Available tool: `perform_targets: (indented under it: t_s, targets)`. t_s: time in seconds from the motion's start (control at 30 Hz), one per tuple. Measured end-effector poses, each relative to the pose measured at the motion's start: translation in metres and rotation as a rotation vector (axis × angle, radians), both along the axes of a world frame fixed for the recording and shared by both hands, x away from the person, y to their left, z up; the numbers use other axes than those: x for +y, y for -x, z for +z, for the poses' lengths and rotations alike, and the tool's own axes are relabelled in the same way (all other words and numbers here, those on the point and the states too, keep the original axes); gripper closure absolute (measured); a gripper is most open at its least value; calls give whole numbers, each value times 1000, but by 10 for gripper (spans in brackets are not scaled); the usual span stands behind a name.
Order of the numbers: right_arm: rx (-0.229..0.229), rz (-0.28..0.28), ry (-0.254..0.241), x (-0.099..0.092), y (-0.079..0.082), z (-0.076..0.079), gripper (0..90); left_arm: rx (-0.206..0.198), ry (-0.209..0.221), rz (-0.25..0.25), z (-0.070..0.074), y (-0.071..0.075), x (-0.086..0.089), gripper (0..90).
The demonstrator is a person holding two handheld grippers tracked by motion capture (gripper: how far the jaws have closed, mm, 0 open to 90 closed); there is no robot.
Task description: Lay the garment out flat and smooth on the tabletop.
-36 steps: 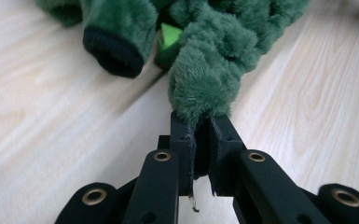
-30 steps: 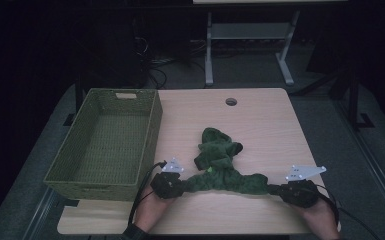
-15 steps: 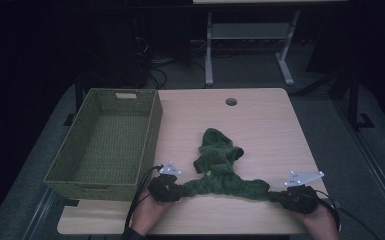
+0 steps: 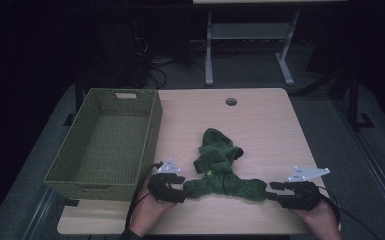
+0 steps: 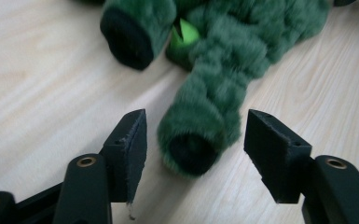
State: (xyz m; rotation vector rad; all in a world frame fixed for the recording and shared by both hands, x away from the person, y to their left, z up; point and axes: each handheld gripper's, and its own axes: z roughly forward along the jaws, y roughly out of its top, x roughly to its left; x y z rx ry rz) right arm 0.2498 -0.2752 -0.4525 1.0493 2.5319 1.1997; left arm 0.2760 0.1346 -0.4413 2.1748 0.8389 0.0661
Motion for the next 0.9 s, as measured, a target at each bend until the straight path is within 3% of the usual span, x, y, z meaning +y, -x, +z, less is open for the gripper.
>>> perform_targets:
  t_s: [0.4,0.63,0.9]
  targets:
    - [-35,-21,-7,9,-25,14,545,-52,17,40,12,-26,-7,411]
    - [-47,6,-26,29,-48,22,555,-55,-2,46,4,-50,-20,421]
    - [-57,48,-36,55,-67,24,595,-55,-38,20,-7,-61,-30,423]
